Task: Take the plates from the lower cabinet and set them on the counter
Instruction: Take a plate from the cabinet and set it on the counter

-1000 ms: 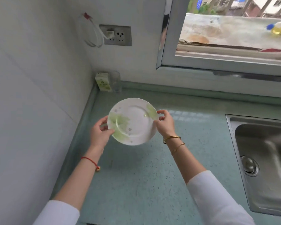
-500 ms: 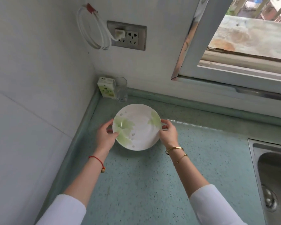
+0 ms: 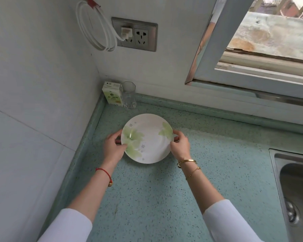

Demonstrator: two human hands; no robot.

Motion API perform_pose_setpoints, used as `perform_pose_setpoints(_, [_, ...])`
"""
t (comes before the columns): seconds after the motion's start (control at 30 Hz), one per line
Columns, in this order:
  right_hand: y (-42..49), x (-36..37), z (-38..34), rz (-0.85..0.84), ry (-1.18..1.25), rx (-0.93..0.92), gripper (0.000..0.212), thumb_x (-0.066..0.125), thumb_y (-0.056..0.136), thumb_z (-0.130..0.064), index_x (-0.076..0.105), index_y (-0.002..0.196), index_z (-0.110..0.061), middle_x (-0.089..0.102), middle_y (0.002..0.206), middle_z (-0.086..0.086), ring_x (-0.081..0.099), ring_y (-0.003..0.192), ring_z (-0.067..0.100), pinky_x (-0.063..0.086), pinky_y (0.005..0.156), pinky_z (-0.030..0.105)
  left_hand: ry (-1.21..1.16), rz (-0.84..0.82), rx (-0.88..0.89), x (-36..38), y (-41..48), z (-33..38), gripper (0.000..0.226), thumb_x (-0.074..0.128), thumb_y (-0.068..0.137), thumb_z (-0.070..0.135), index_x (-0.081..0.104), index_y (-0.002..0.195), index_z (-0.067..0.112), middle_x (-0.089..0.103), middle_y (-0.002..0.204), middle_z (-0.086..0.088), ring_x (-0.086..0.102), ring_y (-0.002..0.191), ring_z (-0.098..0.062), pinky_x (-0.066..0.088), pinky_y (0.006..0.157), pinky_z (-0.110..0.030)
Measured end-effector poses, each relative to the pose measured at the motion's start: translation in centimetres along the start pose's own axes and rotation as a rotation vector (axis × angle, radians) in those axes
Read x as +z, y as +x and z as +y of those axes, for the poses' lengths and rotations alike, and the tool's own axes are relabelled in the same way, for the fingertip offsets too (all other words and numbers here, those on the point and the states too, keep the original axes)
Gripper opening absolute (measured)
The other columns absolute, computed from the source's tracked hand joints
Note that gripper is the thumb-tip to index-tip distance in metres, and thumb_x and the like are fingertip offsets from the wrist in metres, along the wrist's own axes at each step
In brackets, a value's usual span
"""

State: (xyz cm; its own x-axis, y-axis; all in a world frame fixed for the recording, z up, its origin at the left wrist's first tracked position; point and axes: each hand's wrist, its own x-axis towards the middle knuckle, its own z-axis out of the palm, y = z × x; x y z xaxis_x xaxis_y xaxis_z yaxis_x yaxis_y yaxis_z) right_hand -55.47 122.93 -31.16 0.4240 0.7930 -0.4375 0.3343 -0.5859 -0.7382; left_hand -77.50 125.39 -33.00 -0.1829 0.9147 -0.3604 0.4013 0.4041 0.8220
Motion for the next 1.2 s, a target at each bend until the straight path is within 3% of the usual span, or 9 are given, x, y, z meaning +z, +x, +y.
perform_pose_setpoints(0.23, [-0.2, 0.0, 0.0, -0.016, -0.007, -0.007, 0.059, 0.043, 0.079, 0.006, 0.052, 0.135, -0.010, 0.058, 0.120, 0.022, 0.054, 0.091, 0.025, 0.049, 0.089, 0.036, -0.008, -0.011, 0.011, 0.0, -0.1, -0.3, 0.068, 0.067, 0.078, -0.012, 0.057, 0.137, 0.019, 0.058, 0.130, -0.008, 0.062, 0.109, -0.023, 0.053, 0.099, -0.044])
perform_pose_setpoints(0.37, [-0.4, -0.3, 0.0, -0.039, 0.012, -0.012, 0.057, 0.045, 0.082, 0.004, 0.051, 0.137, -0.009, 0.061, 0.113, 0.020, 0.057, 0.100, 0.031, 0.048, 0.090, 0.039, -0.050, -0.050, 0.001, -0.3, -0.3, -0.3, 0.066, 0.067, 0.080, -0.009, 0.056, 0.138, 0.020, 0.065, 0.121, -0.005, 0.063, 0.106, -0.019, 0.054, 0.097, -0.039])
perform_pose_setpoints(0.53, [-1.5, -1.5, -0.3, 0.007, 0.053, -0.019, 0.043, 0.057, 0.091, -0.016, 0.054, 0.134, -0.011, 0.056, 0.129, 0.015, 0.059, 0.112, 0.026, 0.049, 0.100, 0.041, -0.058, -0.005, -0.026, -1.5, -2.2, -0.2, 0.063, 0.072, 0.084, 0.008, 0.051, 0.141, 0.023, 0.060, 0.122, 0.003, 0.057, 0.107, -0.013, 0.046, 0.079, -0.021])
perform_pose_setpoints(0.63, [-3.2, -2.5, -0.4, 0.017, 0.121, -0.058, 0.040, 0.060, 0.092, -0.025, 0.057, 0.130, -0.012, 0.062, 0.124, 0.012, 0.060, 0.106, 0.021, 0.051, 0.098, 0.040, -0.097, 0.024, 0.037, -2.7, -4.4, 0.2, 0.056, 0.072, 0.085, 0.014, 0.055, 0.137, 0.022, 0.057, 0.128, 0.010, 0.056, 0.112, -0.011, 0.044, 0.085, -0.021])
perform_pose_setpoints(0.77, [-6.7, -4.1, -0.6, -0.010, 0.217, -0.104, 0.038, 0.059, 0.094, -0.027, 0.058, 0.129, -0.012, 0.063, 0.119, 0.009, 0.060, 0.104, 0.019, 0.053, 0.097, 0.042, -0.157, 0.039, 0.098, -4.1, -8.2, 1.5, 0.042, 0.070, 0.087, 0.011, 0.062, 0.125, 0.024, 0.063, 0.122, 0.009, 0.059, 0.107, -0.005, 0.047, 0.086, -0.016])
perform_pose_setpoints(1.0, [-13.9, -6.9, -1.2, -0.161, 0.322, -0.193, 0.034, 0.057, 0.095, -0.025, 0.058, 0.128, -0.016, 0.064, 0.119, 0.009, 0.062, 0.108, 0.024, 0.052, 0.098, 0.042, -0.246, 0.075, 0.196, -6.4, -17.0, 3.3, 0.037, 0.068, 0.088, 0.010, 0.063, 0.122, 0.024, 0.066, 0.116, 0.008, 0.064, 0.110, -0.011, 0.048, 0.093, -0.020])
perform_pose_setpoints(1.2, [-19.3, -8.8, -1.0, -0.337, 0.336, -0.288, 0.032, 0.058, 0.095, -0.025, 0.059, 0.126, -0.018, 0.065, 0.116, 0.008, 0.063, 0.102, 0.020, 0.053, 0.080, 0.024, -0.329, 0.188, 0.209, -7.2, -26.4, 3.9, 0.038, 0.068, 0.089, 0.007, 0.061, 0.124, 0.019, 0.068, 0.119, 0.001, 0.065, 0.110, -0.013, 0.051, 0.094, -0.021])
